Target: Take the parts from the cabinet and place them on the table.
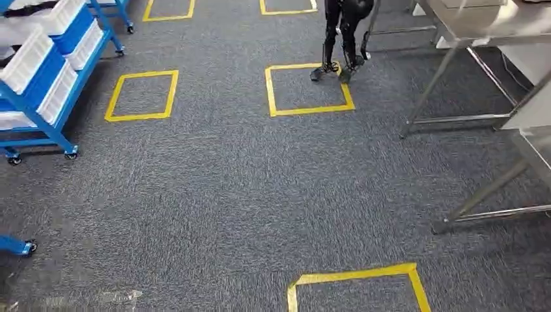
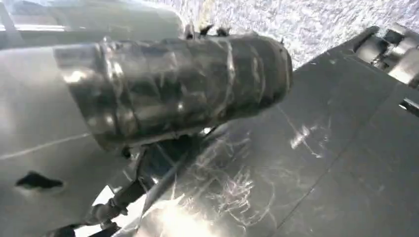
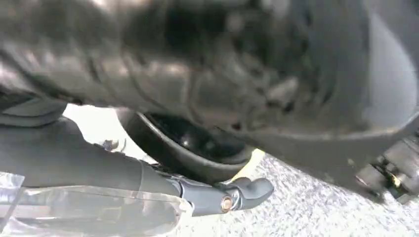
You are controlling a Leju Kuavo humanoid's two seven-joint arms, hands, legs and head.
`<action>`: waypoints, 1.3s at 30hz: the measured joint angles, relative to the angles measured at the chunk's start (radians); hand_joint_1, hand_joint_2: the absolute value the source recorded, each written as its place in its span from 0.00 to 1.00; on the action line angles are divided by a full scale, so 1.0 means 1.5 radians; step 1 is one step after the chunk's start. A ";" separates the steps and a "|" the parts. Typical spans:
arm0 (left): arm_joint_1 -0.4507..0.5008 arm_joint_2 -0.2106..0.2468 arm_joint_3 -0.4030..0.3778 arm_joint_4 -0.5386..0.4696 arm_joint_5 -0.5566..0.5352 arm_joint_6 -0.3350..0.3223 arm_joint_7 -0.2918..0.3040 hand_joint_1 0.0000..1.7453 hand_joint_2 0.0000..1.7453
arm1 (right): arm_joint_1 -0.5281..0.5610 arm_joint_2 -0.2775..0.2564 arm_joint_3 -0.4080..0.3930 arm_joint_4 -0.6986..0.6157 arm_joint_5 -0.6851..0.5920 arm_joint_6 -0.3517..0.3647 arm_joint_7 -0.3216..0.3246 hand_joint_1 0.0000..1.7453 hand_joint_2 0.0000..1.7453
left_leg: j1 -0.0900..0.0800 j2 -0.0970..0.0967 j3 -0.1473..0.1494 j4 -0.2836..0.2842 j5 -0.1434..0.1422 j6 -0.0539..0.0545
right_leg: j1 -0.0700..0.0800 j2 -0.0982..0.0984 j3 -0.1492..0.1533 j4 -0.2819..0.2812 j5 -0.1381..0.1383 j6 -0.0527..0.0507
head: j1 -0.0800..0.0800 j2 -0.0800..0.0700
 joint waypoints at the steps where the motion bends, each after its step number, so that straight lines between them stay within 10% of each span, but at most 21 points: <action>1: 0.002 0.000 0.000 0.000 0.000 0.002 -0.001 0.00 0.00 | -0.001 0.000 0.000 0.000 0.000 0.003 0.000 0.00 0.00 | 0.000 -0.009 -0.002 0.000 -0.001 0.003 | 0.000 -0.008 0.003 -0.003 -0.001 0.003 | -0.001 0.000; 3: 0.003 -0.001 -0.003 0.000 0.000 0.004 -0.003 0.00 0.00 | -0.004 0.000 0.001 0.000 -0.001 0.006 0.000 0.00 0.00 | 0.008 -0.024 0.007 -0.012 0.006 0.013 | -0.002 -0.003 0.005 0.001 -0.010 0.011 | -0.002 0.000; 4: 0.003 -0.001 -0.003 0.000 -0.001 0.005 -0.005 0.00 0.00 | -0.005 0.000 0.002 0.000 -0.001 0.007 -0.001 0.00 0.00 | 0.009 -0.030 0.009 -0.014 0.006 0.016 | -0.003 0.033 0.000 0.022 -0.023 0.013 | 0.003 0.000; 8: 0.000 -0.002 -0.004 0.000 0.002 0.006 -0.002 0.00 0.00 | -0.004 -0.001 0.004 0.000 -0.002 0.009 -0.011 0.00 0.00 | 0.008 -0.062 0.009 -0.013 0.006 0.023 | -0.003 0.065 -0.091 0.198 -0.089 0.016 | 0.006 0.000; 11: 0.001 -0.002 -0.004 0.000 0.014 0.014 -0.001 0.00 0.00 | -0.004 -0.001 0.005 0.000 -0.002 0.009 -0.016 0.00 0.00 | 0.010 -0.092 0.013 -0.010 0.004 0.021 | -0.005 0.071 -0.058 0.104 -0.011 0.013 | 0.006 0.000; 12: 0.001 -0.002 -0.004 0.000 0.017 0.018 -0.004 0.00 0.00 | -0.004 -0.001 0.005 0.000 -0.003 0.009 -0.018 0.00 0.00 | 0.010 -0.101 0.013 -0.007 0.002 0.019 | -0.006 0.091 -0.034 0.043 0.022 0.012 | 0.006 0.000; 13: 0.001 -0.002 -0.004 0.000 0.020 0.022 -0.005 0.00 0.00 | -0.003 -0.001 0.005 0.000 -0.003 0.010 -0.019 0.00 0.00 | 0.012 -0.108 0.009 -0.005 0.000 0.015 | -0.010 0.130 -0.025 0.024 0.012 0.010 | 0.006 0.000; 14: -0.002 -0.002 -0.004 0.000 0.023 0.025 -0.006 0.00 0.00 | -0.003 -0.001 0.005 0.000 -0.003 0.010 -0.020 0.00 0.00 | 0.007 -0.115 0.002 0.006 -0.001 0.012 | -0.012 0.141 -0.021 0.004 0.012 0.010 | 0.007 0.000; 18: 0.002 -0.001 -0.004 0.000 0.027 0.031 -0.009 0.00 0.00 | -0.004 0.001 0.008 -0.001 -0.013 0.006 -0.020 0.00 0.00 | 0.014 -0.138 -0.007 0.000 0.004 -0.003 | -0.013 0.110 -0.017 0.002 0.017 -0.004 | 0.007 0.000; 20: 0.001 -0.002 -0.004 0.000 0.026 0.034 -0.011 0.00 0.00 | -0.003 0.000 0.008 0.000 -0.028 -0.002 -0.018 0.00 0.00 | 0.011 -0.067 -0.030 0.051 -0.027 -0.012 | -0.012 0.090 -0.011 -0.003 0.017 -0.011 | -0.006 0.000; 22: 0.000 -0.002 -0.004 0.000 0.025 0.036 -0.014 0.00 0.00 | 0.001 0.000 0.008 0.001 -0.034 -0.004 -0.018 0.00 0.00 | 0.015 -0.050 -0.083 0.156 -0.072 -0.019 | -0.009 0.066 -0.011 -0.002 0.014 -0.014 | -0.006 0.000; 24: 0.000 -0.003 -0.004 0.000 0.025 0.037 -0.016 0.00 0.00 | 0.002 0.000 0.008 0.002 -0.036 -0.005 -0.017 0.00 0.00 | 0.017 -0.047 -0.104 0.195 -0.072 -0.022 | -0.009 0.046 -0.009 -0.001 0.011 -0.014 | -0.006 0.000; 27: 0.002 -0.002 -0.004 0.000 0.025 0.037 -0.015 0.00 0.00 | 0.001 0.000 0.008 0.002 -0.038 -0.005 -0.014 0.00 0.00 | 0.019 -0.032 -0.029 0.055 0.009 -0.021 | -0.010 0.022 0.001 -0.002 0.004 -0.011 | -0.006 0.000; 29: 0.002 -0.002 -0.004 0.000 0.023 0.039 -0.015 0.00 0.00 | 0.001 0.000 0.008 0.002 -0.042 -0.007 -0.013 0.00 0.00 | 0.006 0.005 0.001 -0.002 0.006 -0.015 | -0.003 0.012 0.004 0.000 -0.001 -0.003 | -0.006 0.000; 33: 0.006 -0.005 -0.004 0.000 0.012 0.046 -0.013 0.00 0.00 | -0.003 0.000 0.008 0.003 -0.054 -0.017 -0.013 0.00 0.00 | 0.010 -0.023 -0.001 -0.007 0.009 0.003 | -0.001 -0.012 0.014 -0.007 -0.006 0.010 | -0.005 0.000; 35: 0.007 -0.008 -0.004 0.000 0.012 0.049 -0.013 0.00 0.00 | -0.003 -0.001 0.008 0.003 -0.054 -0.015 -0.013 0.00 0.00 | 0.015 -0.034 0.006 -0.014 0.011 0.013 | -0.006 0.047 -0.003 0.035 -0.034 0.015 | 0.001 0.000; 37: 0.003 -0.011 -0.004 0.000 0.012 0.049 -0.014 0.00 0.00 | -0.002 -0.001 0.008 0.003 -0.053 -0.013 -0.009 0.00 0.00 | 0.015 -0.048 0.005 -0.014 0.012 0.017 | -0.005 0.063 -0.058 0.141 -0.080 0.015 | 0.002 0.000; 39: 0.004 -0.013 -0.004 0.000 0.012 0.049 -0.014 0.00 0.00 | -0.003 -0.002 0.008 0.003 -0.052 -0.013 -0.008 0.00 0.00 | 0.014 -0.065 0.006 -0.012 0.011 0.018 | -0.005 0.065 -0.094 0.200 -0.087 0.016 | 0.002 0.000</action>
